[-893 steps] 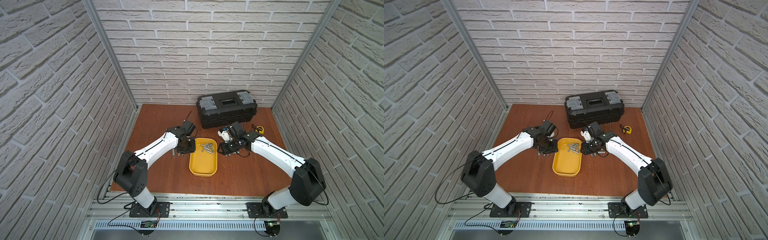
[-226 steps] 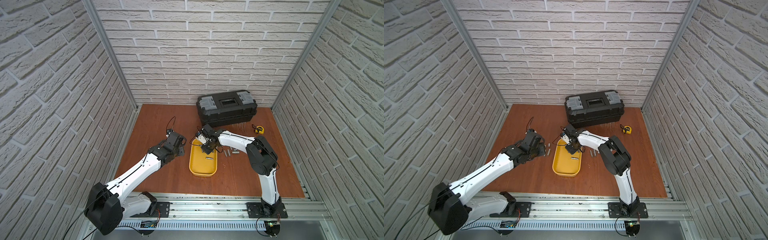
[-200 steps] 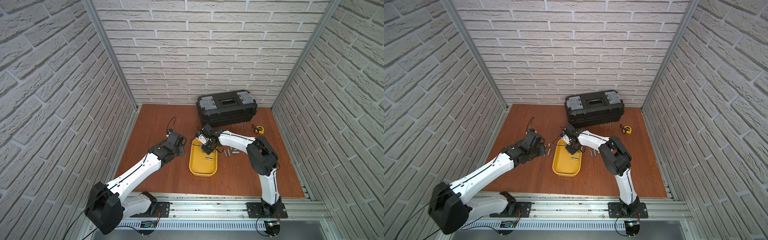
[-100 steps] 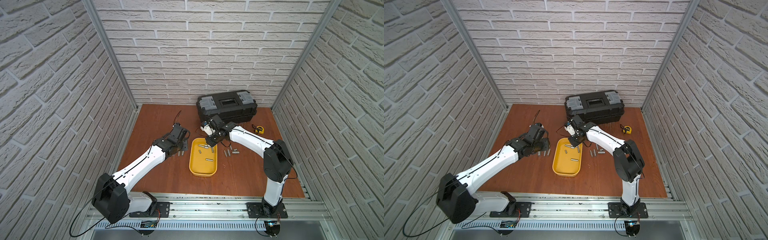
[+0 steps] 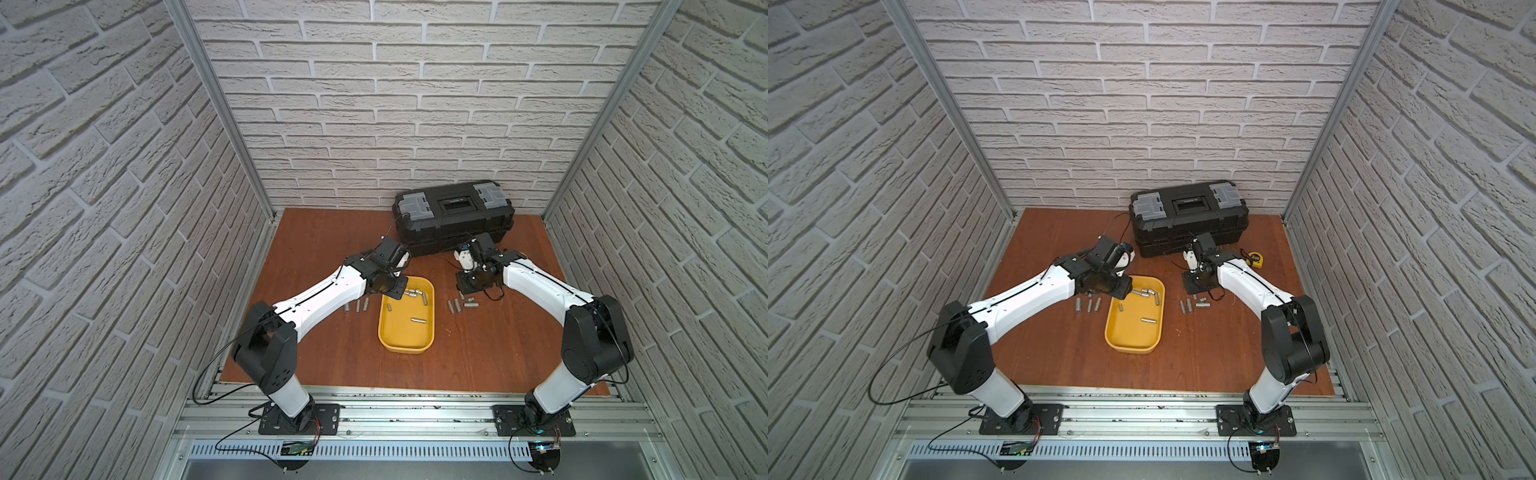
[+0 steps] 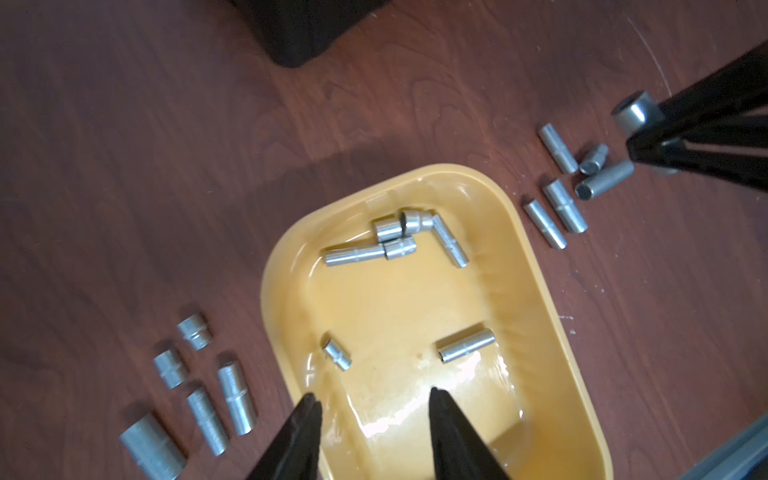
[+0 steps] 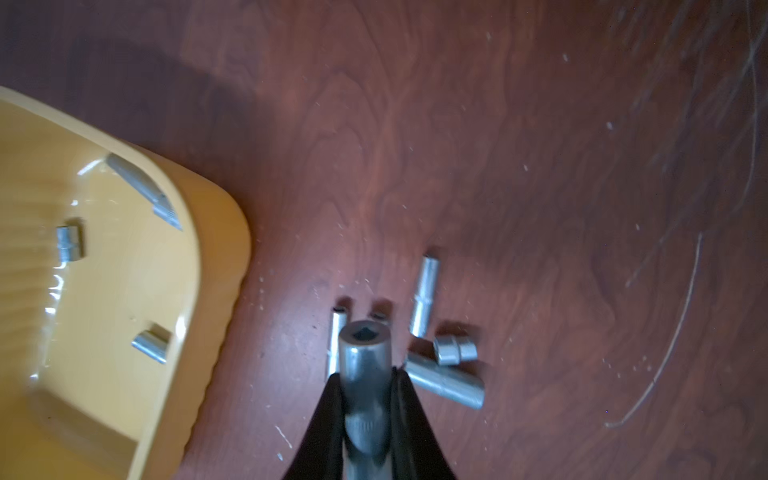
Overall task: Take out the socket from the storage box
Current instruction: Place the socket head at the center of the board.
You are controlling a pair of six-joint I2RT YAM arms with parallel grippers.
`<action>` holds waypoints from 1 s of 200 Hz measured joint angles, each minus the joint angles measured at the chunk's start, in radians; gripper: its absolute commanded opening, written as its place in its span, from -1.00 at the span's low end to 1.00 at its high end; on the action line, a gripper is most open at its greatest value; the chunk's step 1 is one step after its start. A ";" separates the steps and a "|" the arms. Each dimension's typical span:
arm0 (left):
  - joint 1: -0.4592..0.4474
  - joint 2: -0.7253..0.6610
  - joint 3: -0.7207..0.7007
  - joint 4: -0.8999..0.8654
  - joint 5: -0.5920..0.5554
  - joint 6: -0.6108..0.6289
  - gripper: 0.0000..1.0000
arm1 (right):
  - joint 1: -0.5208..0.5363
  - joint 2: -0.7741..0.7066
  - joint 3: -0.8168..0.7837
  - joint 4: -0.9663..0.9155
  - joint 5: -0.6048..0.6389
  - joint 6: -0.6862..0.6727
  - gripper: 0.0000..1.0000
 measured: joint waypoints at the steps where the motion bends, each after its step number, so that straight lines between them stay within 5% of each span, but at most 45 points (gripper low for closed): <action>1: -0.001 0.002 0.002 -0.002 0.001 0.004 -0.07 | -0.003 -0.002 -0.004 0.000 0.000 0.003 -0.78; 102: -0.054 0.201 0.134 -0.117 0.086 0.252 -0.06 | -0.187 -0.054 -0.157 0.050 -0.007 0.073 -0.75; 200: -0.067 0.235 0.139 -0.156 0.085 0.305 -0.06 | -0.209 0.034 -0.198 0.084 0.013 0.077 -0.68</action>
